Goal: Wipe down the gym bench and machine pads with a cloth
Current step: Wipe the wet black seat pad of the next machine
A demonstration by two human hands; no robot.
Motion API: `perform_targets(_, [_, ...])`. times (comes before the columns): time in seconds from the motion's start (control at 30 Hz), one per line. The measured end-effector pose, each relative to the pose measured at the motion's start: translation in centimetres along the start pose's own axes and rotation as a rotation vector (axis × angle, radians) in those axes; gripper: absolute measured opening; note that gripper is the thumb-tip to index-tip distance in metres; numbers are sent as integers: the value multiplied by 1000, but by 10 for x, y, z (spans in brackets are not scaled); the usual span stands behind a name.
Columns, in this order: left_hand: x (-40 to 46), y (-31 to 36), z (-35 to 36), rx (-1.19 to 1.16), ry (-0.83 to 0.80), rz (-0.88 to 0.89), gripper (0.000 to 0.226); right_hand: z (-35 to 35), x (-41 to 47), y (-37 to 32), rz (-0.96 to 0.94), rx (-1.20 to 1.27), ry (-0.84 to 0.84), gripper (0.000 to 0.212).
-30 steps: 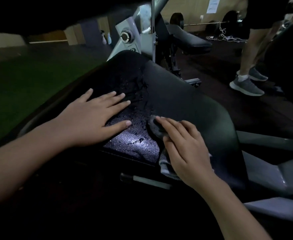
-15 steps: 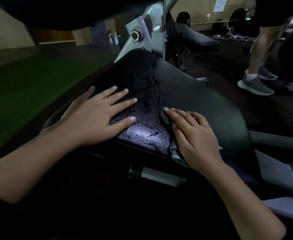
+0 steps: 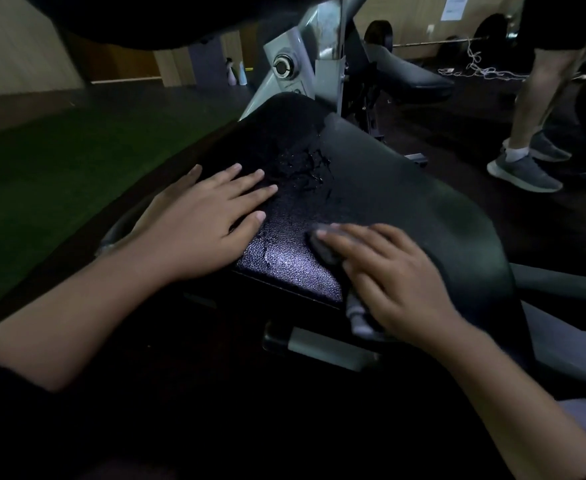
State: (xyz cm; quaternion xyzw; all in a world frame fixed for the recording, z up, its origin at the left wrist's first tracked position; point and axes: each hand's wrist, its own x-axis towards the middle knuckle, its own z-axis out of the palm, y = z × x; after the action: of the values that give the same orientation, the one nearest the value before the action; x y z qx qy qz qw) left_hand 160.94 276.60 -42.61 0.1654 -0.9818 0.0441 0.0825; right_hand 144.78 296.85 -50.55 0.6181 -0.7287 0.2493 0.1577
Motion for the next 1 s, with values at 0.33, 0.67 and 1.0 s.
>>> perform_targets(0.33, [2, 3, -3, -36, 18, -88, 68, 16, 46, -39, 63, -48, -9, 52])
perform_targets(0.67, [2, 3, -2, -10, 21, -89, 68, 6, 34, 34, 62, 17, 15, 45])
perform_targets(1.0, [2, 3, -5, -38, 24, -113, 68, 2, 27, -32, -143, 37, -32, 46])
